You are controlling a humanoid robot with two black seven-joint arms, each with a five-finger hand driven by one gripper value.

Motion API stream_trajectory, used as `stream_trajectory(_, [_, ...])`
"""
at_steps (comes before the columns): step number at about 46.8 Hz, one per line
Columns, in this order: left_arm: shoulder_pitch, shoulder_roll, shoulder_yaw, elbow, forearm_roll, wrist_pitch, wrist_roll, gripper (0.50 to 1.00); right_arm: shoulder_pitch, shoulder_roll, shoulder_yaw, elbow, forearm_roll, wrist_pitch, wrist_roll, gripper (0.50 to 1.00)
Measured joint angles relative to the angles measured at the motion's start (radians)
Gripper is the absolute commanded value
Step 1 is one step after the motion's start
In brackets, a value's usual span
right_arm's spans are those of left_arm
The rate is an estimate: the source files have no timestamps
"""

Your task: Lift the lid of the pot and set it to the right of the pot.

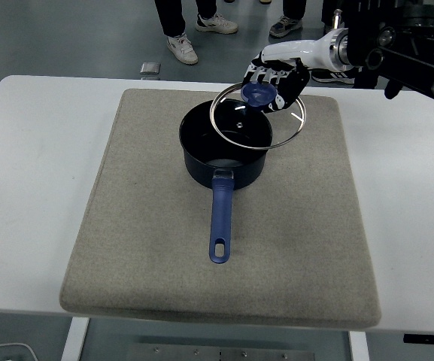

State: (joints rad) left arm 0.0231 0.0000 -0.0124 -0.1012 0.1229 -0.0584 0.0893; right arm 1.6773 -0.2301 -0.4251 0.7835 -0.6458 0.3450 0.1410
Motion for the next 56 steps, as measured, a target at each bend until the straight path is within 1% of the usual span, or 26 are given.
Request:
stream_trajectory(3, [0.0, 0.0, 0.0, 0.0, 0.0, 0.0, 0.0, 1.0, -0.001, -0.021, 0.0, 0.0, 0.0, 0.007, 0.002, 0.5])
stream_trajectory(14, [-0.001, 0.0, 0.0, 0.0, 0.0, 0.0, 0.0, 1.0, -0.005, -0.09, 0.004, 0.003, -0.002, 0.018, 0.003, 0.5])
stream_trajectory(30, [0.0, 0.0, -0.001, 0.0, 0.0, 0.0, 0.0, 1.0, -0.019, -0.162, 0.006, 0.0, -0.002, 0.016, 0.003, 0.5])
stream_trajectory(37, [-0.001, 0.0, 0.0, 0.0, 0.0, 0.0, 0.0, 1.0, -0.044, -0.185, 0.006, -0.002, -0.001, 0.008, 0.003, 0.5])
stream_trajectory(43, [-0.001, 0.0, 0.0, 0.0, 0.0, 0.0, 0.0, 1.0, -0.066, -0.193, 0.008, -0.012, 0.0, -0.001, 0.005, 0.5])
stream_trajectory(48, [0.0, 0.0, -0.001, 0.0, 0.0, 0.0, 0.0, 1.0, -0.095, -0.19, 0.009, -0.024, 0.002, -0.026, 0.02, 0.5])
stream_trajectory(56, [0.0, 0.0, -0.001, 0.0, 0.0, 0.0, 0.0, 1.0, -0.144, -0.181, 0.009, -0.039, 0.002, -0.065, 0.023, 0.5])
